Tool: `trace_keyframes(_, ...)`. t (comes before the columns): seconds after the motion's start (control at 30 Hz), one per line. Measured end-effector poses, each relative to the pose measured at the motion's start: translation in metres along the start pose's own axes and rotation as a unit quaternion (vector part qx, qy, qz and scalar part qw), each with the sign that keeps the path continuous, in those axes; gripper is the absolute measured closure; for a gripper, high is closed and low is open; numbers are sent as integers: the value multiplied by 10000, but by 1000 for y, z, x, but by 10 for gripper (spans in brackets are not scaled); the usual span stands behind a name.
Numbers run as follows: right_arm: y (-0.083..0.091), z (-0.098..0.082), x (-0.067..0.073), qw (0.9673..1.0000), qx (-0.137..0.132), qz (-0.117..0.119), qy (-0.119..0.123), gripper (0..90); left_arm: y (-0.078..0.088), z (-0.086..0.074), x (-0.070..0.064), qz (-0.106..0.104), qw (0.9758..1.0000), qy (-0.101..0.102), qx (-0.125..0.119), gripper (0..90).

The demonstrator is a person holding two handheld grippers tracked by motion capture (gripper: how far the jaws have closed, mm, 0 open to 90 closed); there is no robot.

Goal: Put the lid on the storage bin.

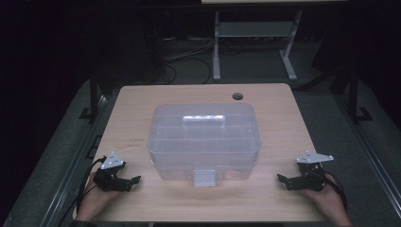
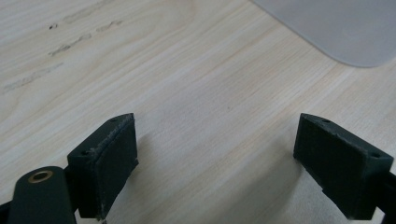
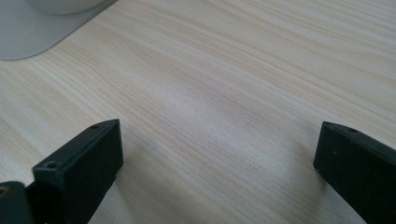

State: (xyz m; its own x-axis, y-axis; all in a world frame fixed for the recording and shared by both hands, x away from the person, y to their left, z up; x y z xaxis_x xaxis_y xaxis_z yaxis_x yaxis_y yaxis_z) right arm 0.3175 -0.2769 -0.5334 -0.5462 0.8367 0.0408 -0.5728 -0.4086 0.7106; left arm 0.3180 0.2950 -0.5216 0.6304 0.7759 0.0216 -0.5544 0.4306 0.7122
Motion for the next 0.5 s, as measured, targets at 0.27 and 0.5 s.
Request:
trace_keyframes(0.27,0,0,0,10000,1,-1,0,9,-1,-1,0,-30,9999,-28,-149,127)
trace_keyframes(0.5,0,0,0,10000,1,-1,-2,9,-1,0,-1,-22,9999,-12,-171,127)
Point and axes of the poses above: each handheld gripper's, and its own axes: y roughly backward along the jaws, z roughly out of its top, x roughly to its left, the point moved 7 cm from there along -y, roughly forward along the jaws, and after that the axes turned 1 degree about z, right-handed, at the moved point
